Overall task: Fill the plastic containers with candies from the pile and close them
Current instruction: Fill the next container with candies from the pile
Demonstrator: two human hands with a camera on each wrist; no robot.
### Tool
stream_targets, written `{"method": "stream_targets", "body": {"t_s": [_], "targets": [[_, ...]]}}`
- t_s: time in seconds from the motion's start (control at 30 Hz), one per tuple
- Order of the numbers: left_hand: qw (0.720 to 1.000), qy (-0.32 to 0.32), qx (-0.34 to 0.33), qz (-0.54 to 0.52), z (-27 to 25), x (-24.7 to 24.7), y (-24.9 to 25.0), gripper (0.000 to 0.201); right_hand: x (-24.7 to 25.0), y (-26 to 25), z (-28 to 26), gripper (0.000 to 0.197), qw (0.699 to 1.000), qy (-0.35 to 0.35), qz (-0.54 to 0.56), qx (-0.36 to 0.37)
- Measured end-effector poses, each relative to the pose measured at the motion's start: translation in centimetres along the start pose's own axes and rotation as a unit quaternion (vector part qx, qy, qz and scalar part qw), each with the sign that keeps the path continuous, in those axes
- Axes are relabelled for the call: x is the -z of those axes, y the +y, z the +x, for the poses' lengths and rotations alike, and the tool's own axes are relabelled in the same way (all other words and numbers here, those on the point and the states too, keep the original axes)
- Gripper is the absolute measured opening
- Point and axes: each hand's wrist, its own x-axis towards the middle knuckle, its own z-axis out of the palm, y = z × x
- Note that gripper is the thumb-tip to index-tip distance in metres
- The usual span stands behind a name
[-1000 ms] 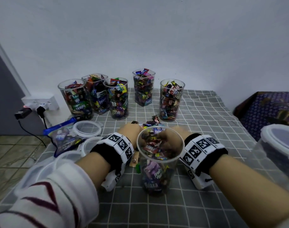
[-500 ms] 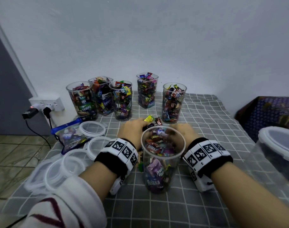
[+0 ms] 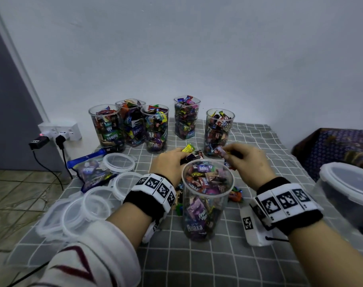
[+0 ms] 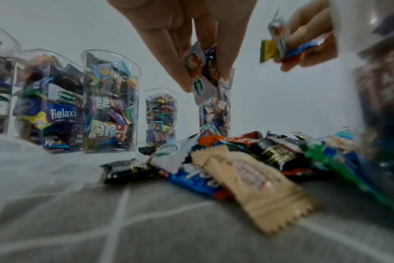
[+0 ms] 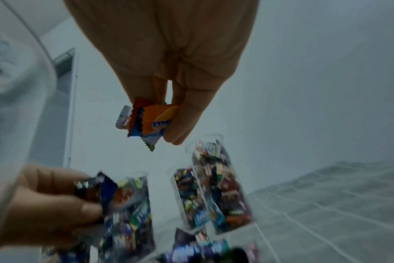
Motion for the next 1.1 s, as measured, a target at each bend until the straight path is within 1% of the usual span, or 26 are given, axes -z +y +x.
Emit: {"method": "stream_targets", "body": {"t_s": [0.07, 0.17, 0.27, 0.37, 0.47, 0.53, 0.6, 0.67, 0.73, 0.77, 0.8, 0.83, 0.9, 0.93, 0.97, 1.0, 1.1], "targets": [[1.0, 0.003, -0.003, -0.013, 0.0, -0.1, -0.1, 0.034, 1.1, -1.3, -0.2, 0.011, 0.999, 0.021, 0.043, 0.019], [0.999, 0.019, -0.007, -0.026, 0.1, -0.4, -0.4, 0.032, 2.4, -3.5, -1.0, 0.018, 0.992, 0.051, 0.084, 0.077], [0.999, 0.034, -0.012, -0.038, 0.2, -0.5, -0.5, 0.03, 2.6, -5.4, -2.2, 0.024, 0.986, 0.053, 0.101, 0.118], [0.998, 0.044, -0.024, -0.042, 0.2, -0.6, -0.7, 0.029, 1.9, -6.1, -3.3, 0.02, 0.985, 0.048, 0.071, 0.149], [0.998, 0.051, -0.036, -0.033, 0.2, -0.7, -0.8, 0.027, 1.2, -6.0, -4.1, 0.028, 0.981, 0.038, 0.023, 0.187], [0.997, 0.059, -0.041, -0.031, 0.3, -0.8, -0.9, 0.027, 0.8, -5.9, -4.5, 0.028, 0.979, 0.03, 0.006, 0.203], [0.996, 0.064, -0.044, -0.033, 0.3, -0.9, -1.0, 0.027, 0.5, -5.8, -4.9, 0.026, 0.978, 0.023, -0.001, 0.21], [0.996, 0.068, -0.044, -0.029, 0.3, -1.0, -1.0, 0.027, 0.4, -5.9, -5.3, 0.027, 0.978, 0.009, 0.018, 0.207], [0.996, 0.071, -0.045, -0.026, 0.3, -1.0, -1.1, 0.027, 0.2, -6.2, -5.7, 0.029, 0.981, -0.013, 0.063, 0.182], [0.996, 0.072, -0.046, -0.025, 0.3, -1.0, -1.1, 0.027, 0.1, -6.2, -5.9, 0.032, 0.983, -0.025, 0.089, 0.157], [0.996, 0.073, -0.046, -0.024, 0.3, -0.9, -1.0, 0.027, -0.1, -6.2, -6.1, 0.038, 0.984, -0.035, 0.116, 0.128], [0.996, 0.073, -0.045, -0.027, 0.2, -0.8, -1.0, 0.026, -0.4, -5.9, -6.3, 0.052, 0.984, -0.044, 0.142, 0.095], [0.995, 0.076, -0.046, -0.036, 0.2, -0.7, -0.9, 0.024, -0.8, -5.3, -6.6, 0.092, 0.976, -0.076, 0.2, 0.031], [0.996, 0.075, -0.044, -0.034, 0.2, -0.6, -0.9, 0.023, -1.0, -5.0, -6.8, 0.111, 0.97, -0.092, 0.223, 0.012], [0.996, 0.074, -0.041, -0.029, 0.2, -0.6, -0.9, 0.022, -1.2, -4.7, -7.0, 0.124, 0.965, -0.105, 0.238, 0.003], [0.996, 0.073, -0.038, -0.024, 0.2, -0.6, -0.9, 0.022, -1.4, -4.6, -7.1, 0.131, 0.962, -0.11, 0.248, -0.003], [0.996, 0.075, -0.036, -0.024, 0.3, -0.7, -1.0, 0.022, -1.7, -4.3, -7.4, 0.135, 0.954, -0.104, 0.278, -0.024]]}}
